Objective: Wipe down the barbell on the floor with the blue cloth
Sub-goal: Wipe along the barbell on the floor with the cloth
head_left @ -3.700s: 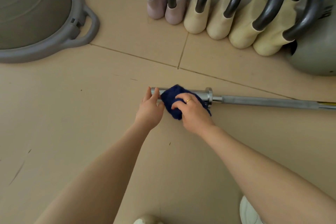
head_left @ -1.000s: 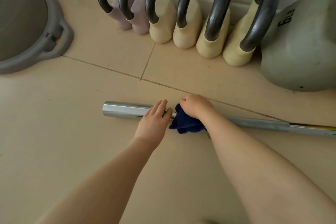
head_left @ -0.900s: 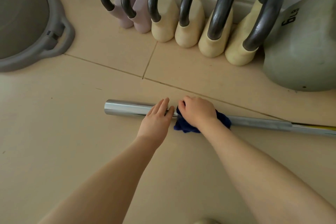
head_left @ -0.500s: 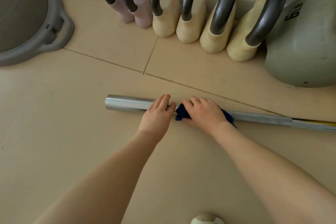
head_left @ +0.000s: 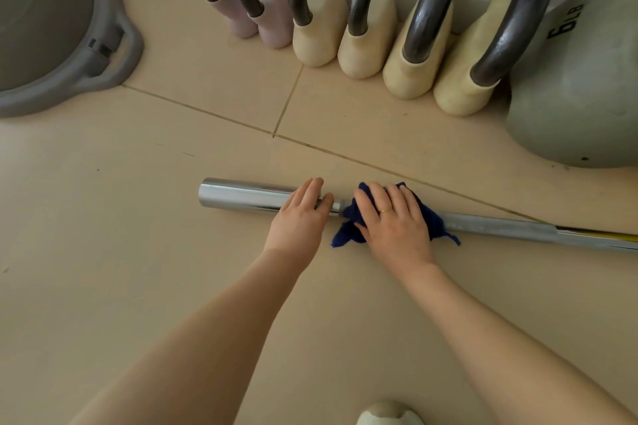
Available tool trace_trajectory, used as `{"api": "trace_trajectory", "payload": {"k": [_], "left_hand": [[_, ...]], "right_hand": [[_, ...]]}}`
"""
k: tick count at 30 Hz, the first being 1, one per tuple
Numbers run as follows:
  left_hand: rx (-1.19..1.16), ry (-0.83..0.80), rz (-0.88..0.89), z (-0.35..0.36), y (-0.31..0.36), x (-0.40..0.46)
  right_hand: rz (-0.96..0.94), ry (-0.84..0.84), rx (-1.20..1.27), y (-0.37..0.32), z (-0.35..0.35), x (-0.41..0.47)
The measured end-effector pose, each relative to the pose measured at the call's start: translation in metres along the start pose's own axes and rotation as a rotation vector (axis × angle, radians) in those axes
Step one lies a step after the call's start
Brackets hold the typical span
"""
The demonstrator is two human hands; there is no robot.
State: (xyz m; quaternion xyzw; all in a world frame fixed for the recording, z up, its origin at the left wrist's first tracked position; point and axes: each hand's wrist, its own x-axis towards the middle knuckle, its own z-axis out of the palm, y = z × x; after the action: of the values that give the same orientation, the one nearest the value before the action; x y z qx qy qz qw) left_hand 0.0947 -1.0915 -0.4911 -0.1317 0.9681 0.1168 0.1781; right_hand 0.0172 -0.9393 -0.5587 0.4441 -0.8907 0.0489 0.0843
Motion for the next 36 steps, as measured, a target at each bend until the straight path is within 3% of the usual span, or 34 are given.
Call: {"api": "trace_trajectory", "payload": {"k": [4,8,10,12,16,18,22,26,29,36], "left_hand": [[-0.001,0.002,-0.005,0.000,0.000,-0.001],[0.005,-0.014,-0.008,-0.001,0.000,-0.003],[0.005,-0.018,-0.017,-0.001,0.000,-0.003],[-0.002,-0.019,-0.018,0.000,-0.001,-0.001],[-0.019,-0.023,-0.019,0.001,-0.003,0.000],[-0.019,-0.013,-0.019,0.002,-0.003,-0.001],[-0.034,-0.009,-0.034,0.004,-0.001,-0.003],[-0.033,-0.010,-0.035,0.002,-0.001,-0.001],[-0.014,-0.007,-0.038,0.001,-0.001,-0.001],[-0.023,-0.008,-0.049,0.004,0.001,-0.003]], "right_hand": [[0.059,-0.057,-0.008,-0.008,-0.008,0.007],[0.318,-0.591,0.349,0.004,-0.019,0.062],[0.448,-0.754,0.506,0.012,-0.016,0.077],[0.494,-0.699,0.496,0.012,-0.017,0.072],[0.227,-0.136,0.193,-0.003,-0.014,0.022],[0.161,-0.008,0.027,-0.008,-0.005,-0.004],[0.201,-0.065,-0.124,-0.013,0.002,-0.010],[0.149,-0.185,-0.008,-0.002,-0.006,0.024],[0.073,-0.107,0.007,0.022,-0.008,0.020],[0.458,-0.147,-0.050,0.053,-0.023,-0.006]]}}
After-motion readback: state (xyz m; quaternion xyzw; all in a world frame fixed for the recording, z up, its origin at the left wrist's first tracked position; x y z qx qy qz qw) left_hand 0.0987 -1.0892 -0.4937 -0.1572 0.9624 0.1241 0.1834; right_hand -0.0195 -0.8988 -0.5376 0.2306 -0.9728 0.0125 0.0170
